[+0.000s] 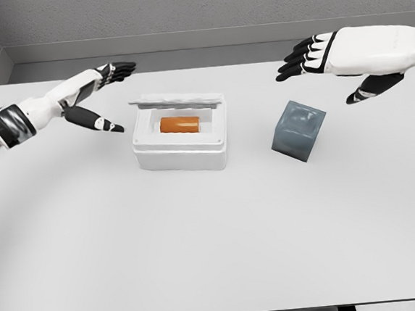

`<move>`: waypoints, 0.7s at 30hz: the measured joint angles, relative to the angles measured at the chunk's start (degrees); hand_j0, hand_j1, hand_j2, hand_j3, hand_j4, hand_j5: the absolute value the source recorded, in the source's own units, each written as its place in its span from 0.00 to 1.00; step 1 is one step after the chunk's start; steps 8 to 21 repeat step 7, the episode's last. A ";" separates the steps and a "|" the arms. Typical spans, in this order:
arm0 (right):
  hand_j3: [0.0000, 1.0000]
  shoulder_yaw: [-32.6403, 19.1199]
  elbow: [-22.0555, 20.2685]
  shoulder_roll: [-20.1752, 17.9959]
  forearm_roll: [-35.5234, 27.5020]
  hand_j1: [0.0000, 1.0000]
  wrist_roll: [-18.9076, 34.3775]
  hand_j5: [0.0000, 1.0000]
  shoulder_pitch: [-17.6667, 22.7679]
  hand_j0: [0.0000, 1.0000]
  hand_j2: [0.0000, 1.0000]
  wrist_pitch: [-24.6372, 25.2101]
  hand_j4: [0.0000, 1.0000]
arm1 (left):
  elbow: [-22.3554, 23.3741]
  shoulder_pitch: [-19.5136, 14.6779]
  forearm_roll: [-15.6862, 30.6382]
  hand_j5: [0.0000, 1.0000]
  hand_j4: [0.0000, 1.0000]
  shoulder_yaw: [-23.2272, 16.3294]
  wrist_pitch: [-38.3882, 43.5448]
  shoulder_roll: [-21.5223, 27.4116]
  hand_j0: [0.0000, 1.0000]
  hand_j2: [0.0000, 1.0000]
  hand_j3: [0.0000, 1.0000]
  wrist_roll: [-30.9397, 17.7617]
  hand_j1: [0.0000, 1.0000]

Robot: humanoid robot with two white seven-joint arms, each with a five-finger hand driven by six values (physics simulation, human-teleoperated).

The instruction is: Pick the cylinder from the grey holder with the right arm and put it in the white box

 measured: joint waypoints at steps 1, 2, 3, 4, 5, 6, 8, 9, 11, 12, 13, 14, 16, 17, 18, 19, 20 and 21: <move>1.00 0.01 0.00 0.00 0.03 1.00 0.01 1.00 0.00 1.00 1.00 -0.01 1.00 | 0.01 0.88 0.13 1.00 1.00 0.13 0.05 0.44 1.00 1.00 1.00 0.00 1.00; 1.00 0.01 0.00 -0.01 0.01 1.00 0.02 1.00 0.09 1.00 1.00 0.00 1.00 | 0.17 1.41 0.13 1.00 1.00 0.40 0.06 1.08 1.00 1.00 1.00 0.00 1.00; 1.00 0.02 0.01 0.01 0.03 1.00 0.03 1.00 0.17 1.00 1.00 -0.01 1.00 | 0.37 2.55 0.18 1.00 1.00 1.01 0.06 1.73 1.00 1.00 1.00 0.00 1.00; 1.00 0.02 0.03 0.01 0.00 1.00 0.05 1.00 0.18 1.00 1.00 0.00 1.00 | 0.71 3.08 0.25 1.00 1.00 1.80 0.05 2.20 1.00 1.00 1.00 0.00 1.00; 1.00 0.02 0.02 0.00 0.01 1.00 0.06 1.00 0.53 1.00 1.00 0.00 1.00 | 1.23 3.08 0.36 1.00 1.00 2.43 0.01 2.54 1.00 1.00 1.00 0.00 1.00; 1.00 0.03 0.04 0.00 0.00 1.00 0.09 1.00 0.88 1.00 1.00 0.00 1.00 | 1.84 3.17 0.44 1.00 1.00 3.00 -0.07 2.78 1.00 1.00 1.00 0.00 1.00; 1.00 0.02 0.04 0.00 0.02 1.00 0.09 1.00 0.88 1.00 1.00 0.00 1.00 | 2.34 3.16 0.50 1.00 1.00 3.49 -0.15 2.95 1.00 1.00 1.00 0.00 1.00; 1.00 0.02 0.04 0.00 0.02 1.00 0.09 1.00 0.88 1.00 1.00 0.00 1.00 | 2.34 3.16 0.50 1.00 1.00 3.49 -0.15 2.95 1.00 1.00 1.00 0.00 1.00; 1.00 0.02 0.04 0.00 0.02 1.00 0.09 1.00 0.88 1.00 1.00 0.00 1.00 | 2.34 3.16 0.50 1.00 1.00 3.49 -0.15 2.95 1.00 1.00 1.00 0.00 1.00; 1.00 0.02 0.04 0.00 0.02 1.00 0.09 1.00 0.88 1.00 1.00 0.00 1.00 | 2.34 3.16 0.50 1.00 1.00 3.49 -0.15 2.95 1.00 1.00 1.00 0.00 1.00; 1.00 0.02 0.04 0.00 0.02 1.00 0.09 1.00 0.88 1.00 1.00 0.00 1.00 | 2.34 3.16 0.50 1.00 1.00 3.49 -0.15 2.95 1.00 1.00 1.00 0.00 1.00; 1.00 0.02 0.04 0.00 0.02 1.00 0.09 1.00 0.88 1.00 1.00 0.00 1.00 | 2.34 3.16 0.50 1.00 1.00 3.49 -0.15 2.95 1.00 1.00 1.00 0.00 1.00; 1.00 0.02 0.04 0.00 0.02 1.00 0.09 1.00 0.88 1.00 1.00 0.00 1.00 | 2.34 3.16 0.50 1.00 1.00 3.49 -0.15 2.95 1.00 1.00 1.00 0.00 1.00; 1.00 0.02 0.04 0.00 0.02 1.00 0.09 1.00 0.88 1.00 1.00 0.00 1.00 | 2.34 3.16 0.50 1.00 1.00 3.49 -0.15 2.95 1.00 1.00 1.00 0.00 1.00; 1.00 0.02 0.04 0.00 0.02 1.00 0.09 1.00 0.88 1.00 1.00 0.00 1.00 | 2.34 3.16 0.50 1.00 1.00 3.49 -0.15 2.95 1.00 1.00 1.00 0.00 1.00; 1.00 0.02 0.04 0.00 0.02 1.00 0.09 1.00 0.88 1.00 1.00 0.00 1.00 | 2.34 3.16 0.50 1.00 1.00 3.49 -0.15 2.95 1.00 1.00 1.00 0.00 1.00; 1.00 0.02 0.04 0.00 0.02 1.00 0.09 1.00 0.88 1.00 1.00 0.00 1.00 | 2.34 3.16 0.50 1.00 1.00 3.49 -0.15 2.95 1.00 1.00 1.00 0.00 1.00; 1.00 0.02 0.04 0.00 0.02 1.00 0.09 1.00 0.88 1.00 1.00 0.00 1.00 | 2.34 3.16 0.50 1.00 1.00 3.49 -0.15 2.95 1.00 1.00 1.00 0.00 1.00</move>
